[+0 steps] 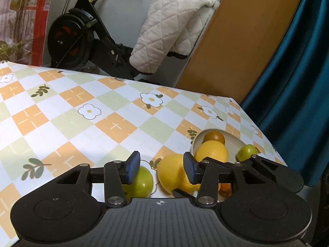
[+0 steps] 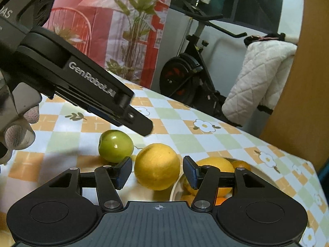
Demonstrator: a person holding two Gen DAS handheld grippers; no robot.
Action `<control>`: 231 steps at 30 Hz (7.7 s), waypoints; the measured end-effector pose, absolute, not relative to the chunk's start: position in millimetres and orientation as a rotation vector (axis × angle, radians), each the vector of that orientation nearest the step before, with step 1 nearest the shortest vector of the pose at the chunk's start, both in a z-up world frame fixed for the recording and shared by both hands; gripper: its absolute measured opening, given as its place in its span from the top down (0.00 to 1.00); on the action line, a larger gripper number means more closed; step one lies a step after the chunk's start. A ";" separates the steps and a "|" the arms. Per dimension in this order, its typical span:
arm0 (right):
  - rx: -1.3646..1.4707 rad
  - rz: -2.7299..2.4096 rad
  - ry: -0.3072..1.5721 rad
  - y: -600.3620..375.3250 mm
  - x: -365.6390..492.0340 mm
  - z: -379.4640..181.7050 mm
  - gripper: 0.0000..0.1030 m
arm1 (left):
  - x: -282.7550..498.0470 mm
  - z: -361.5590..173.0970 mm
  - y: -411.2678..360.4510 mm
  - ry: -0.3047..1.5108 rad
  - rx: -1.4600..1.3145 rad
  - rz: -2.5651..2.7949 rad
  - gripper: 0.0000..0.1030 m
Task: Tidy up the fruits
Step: 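Move the open left tool to the yellow lemon on the cloth, then close the left tool on the yellow lemon, then carry the yellow lemon with the left tool onto the plate and open, then move the open left tool to the green fruit on the cloth, then close the left tool on the green fruit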
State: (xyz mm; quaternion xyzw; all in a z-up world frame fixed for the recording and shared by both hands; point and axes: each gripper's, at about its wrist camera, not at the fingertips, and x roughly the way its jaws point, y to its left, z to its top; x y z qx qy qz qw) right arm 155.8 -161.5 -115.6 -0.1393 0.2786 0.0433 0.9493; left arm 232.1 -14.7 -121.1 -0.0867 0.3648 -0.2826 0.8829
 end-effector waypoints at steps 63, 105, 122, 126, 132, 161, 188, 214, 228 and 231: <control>-0.235 0.122 0.587 -169.6 157.7 -127.0 0.48 | 216.4 -132.4 -40.6 0.788 0.016 -0.760 0.52; -0.220 0.147 0.529 -165.9 136.5 -116.3 0.49 | 184.7 -118.4 -50.3 0.762 0.034 -0.629 0.46; -0.174 0.059 0.434 -199.2 109.8 -92.6 0.49 | 171.9 -90.8 -90.8 0.678 0.112 -0.676 0.46; -0.151 0.022 0.418 -216.4 107.4 -88.8 0.49 | 174.3 -88.7 -106.9 0.664 0.137 -0.702 0.46; -0.112 -0.043 0.424 -247.6 108.5 -92.9 0.49 | 189.1 -94.0 -134.3 0.681 0.157 -0.757 0.46; -0.051 -0.126 0.547 -289.0 138.7 -122.3 0.49 | 219.7 -119.8 -173.9 0.790 0.153 -0.783 0.47; -0.050 -0.011 0.519 -232.4 131.9 -93.5 0.46 | 214.9 -79.9 -25.5 0.682 -0.031 -0.607 0.47; -0.241 0.256 0.656 -128.6 195.5 -126.0 0.51 | 235.0 -143.7 28.3 0.834 -0.317 -0.579 0.47; -0.161 0.264 0.674 -135.8 197.1 -132.7 0.59 | 235.2 -149.5 25.6 0.839 -0.320 -0.596 0.60; -0.136 0.259 0.670 -139.3 192.9 -131.3 0.59 | 231.6 -147.0 22.6 0.835 -0.308 -0.599 0.60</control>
